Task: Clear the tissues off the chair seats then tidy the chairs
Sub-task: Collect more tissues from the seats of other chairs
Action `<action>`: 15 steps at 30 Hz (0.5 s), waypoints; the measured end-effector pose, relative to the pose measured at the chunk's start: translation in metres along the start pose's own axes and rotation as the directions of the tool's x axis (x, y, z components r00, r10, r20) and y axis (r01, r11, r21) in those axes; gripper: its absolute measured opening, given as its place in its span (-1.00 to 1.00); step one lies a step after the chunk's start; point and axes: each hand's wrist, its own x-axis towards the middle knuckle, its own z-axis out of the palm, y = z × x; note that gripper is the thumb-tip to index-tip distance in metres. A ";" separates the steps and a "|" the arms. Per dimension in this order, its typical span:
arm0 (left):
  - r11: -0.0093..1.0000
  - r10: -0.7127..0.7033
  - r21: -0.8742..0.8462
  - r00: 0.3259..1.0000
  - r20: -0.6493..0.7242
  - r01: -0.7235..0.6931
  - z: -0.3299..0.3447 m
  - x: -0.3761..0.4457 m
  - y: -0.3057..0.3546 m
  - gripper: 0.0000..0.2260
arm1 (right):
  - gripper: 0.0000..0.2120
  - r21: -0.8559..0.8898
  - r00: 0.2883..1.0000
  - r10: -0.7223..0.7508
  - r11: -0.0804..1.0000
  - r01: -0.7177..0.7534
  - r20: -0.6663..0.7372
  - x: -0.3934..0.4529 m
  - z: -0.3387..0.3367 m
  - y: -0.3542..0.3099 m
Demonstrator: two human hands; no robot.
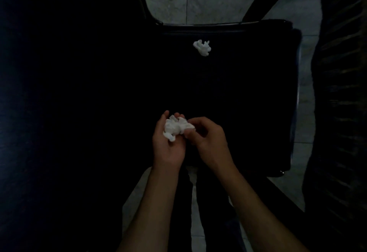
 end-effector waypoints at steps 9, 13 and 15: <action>0.989 0.018 0.144 0.997 0.080 -0.030 0.031 0.009 0.001 -0.90 | -0.92 -0.052 0.989 -0.003 0.999 -0.004 -0.150 0.009 0.009 -0.009; 0.958 0.096 0.263 0.991 0.091 -0.117 0.044 0.001 -0.008 -0.92 | -0.86 -0.117 0.978 -0.015 0.993 -0.010 -0.208 0.019 0.008 -0.019; 0.934 0.158 0.316 0.986 0.043 -0.164 0.047 0.002 -0.011 -0.95 | -0.80 -0.179 0.976 -0.019 0.984 -0.020 -0.216 0.023 0.009 -0.021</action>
